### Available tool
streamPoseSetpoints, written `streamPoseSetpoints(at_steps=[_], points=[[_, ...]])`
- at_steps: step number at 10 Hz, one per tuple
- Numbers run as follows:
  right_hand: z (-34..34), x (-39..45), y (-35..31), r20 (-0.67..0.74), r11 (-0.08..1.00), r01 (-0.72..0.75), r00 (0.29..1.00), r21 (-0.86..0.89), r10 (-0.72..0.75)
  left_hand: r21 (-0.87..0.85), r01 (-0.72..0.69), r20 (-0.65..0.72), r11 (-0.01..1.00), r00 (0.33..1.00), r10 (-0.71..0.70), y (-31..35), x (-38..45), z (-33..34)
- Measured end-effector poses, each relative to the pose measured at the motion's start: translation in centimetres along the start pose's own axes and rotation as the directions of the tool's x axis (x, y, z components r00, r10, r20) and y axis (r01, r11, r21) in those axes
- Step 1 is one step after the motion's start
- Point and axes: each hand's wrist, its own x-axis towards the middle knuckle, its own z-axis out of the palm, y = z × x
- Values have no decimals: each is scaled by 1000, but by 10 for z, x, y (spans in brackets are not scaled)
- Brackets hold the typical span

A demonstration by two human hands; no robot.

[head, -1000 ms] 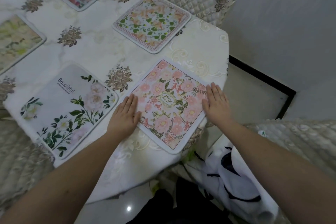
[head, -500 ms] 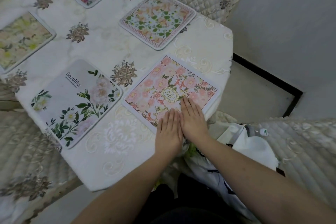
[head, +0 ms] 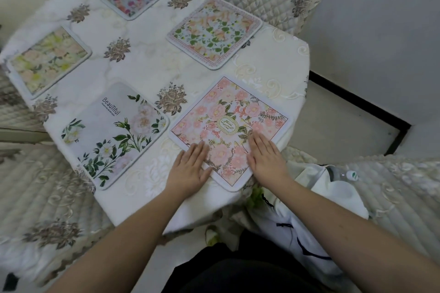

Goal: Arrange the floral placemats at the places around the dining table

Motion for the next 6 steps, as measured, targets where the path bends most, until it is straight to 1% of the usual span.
streamPoseSetpoints(at_steps=[1,2,3,4,5,6], points=[[-6,-10,9,31,998,-62,998,32,61,39,31,34,999,999,-32,-23,-11,-10],[-15,-17,14,56,993,-118,992,10,117,50,67,70,997,995,-71,-35,-19,-19],[-24,-23,16,104,983,-184,978,22,181,82,97,115,992,988,-106,-33,-19,-30],[-33,-30,9,113,977,-208,973,45,202,82,95,123,992,987,-105,-23,-11,-47],[-39,-41,-2,73,972,-227,972,64,223,51,24,72,998,997,-27,-9,-8,-57],[-42,-46,-25,23,962,-262,965,75,261,83,-138,23,987,990,137,7,-6,-65]])
